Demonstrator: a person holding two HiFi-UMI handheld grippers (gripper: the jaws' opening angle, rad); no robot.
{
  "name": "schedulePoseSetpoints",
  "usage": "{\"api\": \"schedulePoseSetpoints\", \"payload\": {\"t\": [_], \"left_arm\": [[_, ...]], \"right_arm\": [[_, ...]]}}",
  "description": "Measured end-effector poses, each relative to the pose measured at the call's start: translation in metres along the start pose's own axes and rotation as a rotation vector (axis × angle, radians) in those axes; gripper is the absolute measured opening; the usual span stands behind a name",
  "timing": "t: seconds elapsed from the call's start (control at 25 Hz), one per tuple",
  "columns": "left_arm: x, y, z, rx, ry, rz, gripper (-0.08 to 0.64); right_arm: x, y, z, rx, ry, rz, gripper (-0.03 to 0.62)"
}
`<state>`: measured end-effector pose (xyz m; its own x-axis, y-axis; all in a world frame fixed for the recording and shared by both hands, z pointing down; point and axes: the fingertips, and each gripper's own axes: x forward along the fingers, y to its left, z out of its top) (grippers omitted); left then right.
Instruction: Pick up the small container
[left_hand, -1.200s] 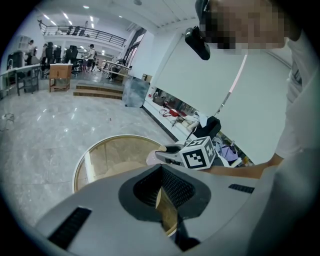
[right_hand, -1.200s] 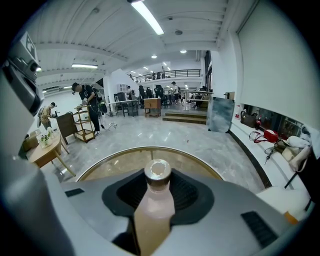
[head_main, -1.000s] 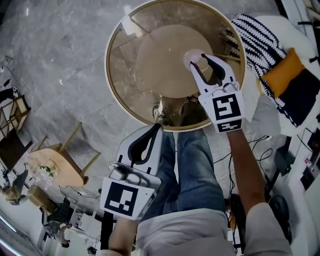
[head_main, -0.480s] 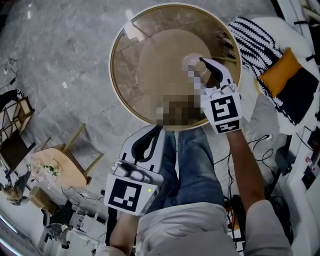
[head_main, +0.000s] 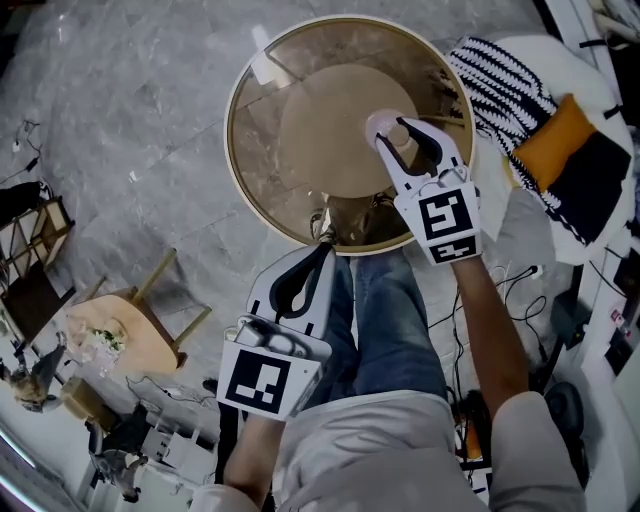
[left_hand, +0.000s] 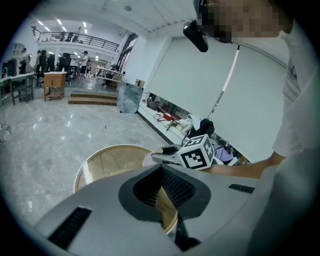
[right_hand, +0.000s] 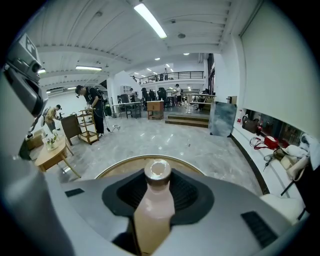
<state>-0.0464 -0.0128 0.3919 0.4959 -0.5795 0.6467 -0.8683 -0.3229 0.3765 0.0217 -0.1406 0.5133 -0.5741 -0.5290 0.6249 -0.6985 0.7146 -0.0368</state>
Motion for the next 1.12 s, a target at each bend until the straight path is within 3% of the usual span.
{"api": "schedulePoseSetpoints", "payload": {"t": [1.12], "left_arm": [[-0.053,-0.027,0.026,0.018,-0.048,-0.012,0.005]], "right_arm": [[-0.068,0.036,0.044,-0.029,0.006,0.048,0.147]]}}
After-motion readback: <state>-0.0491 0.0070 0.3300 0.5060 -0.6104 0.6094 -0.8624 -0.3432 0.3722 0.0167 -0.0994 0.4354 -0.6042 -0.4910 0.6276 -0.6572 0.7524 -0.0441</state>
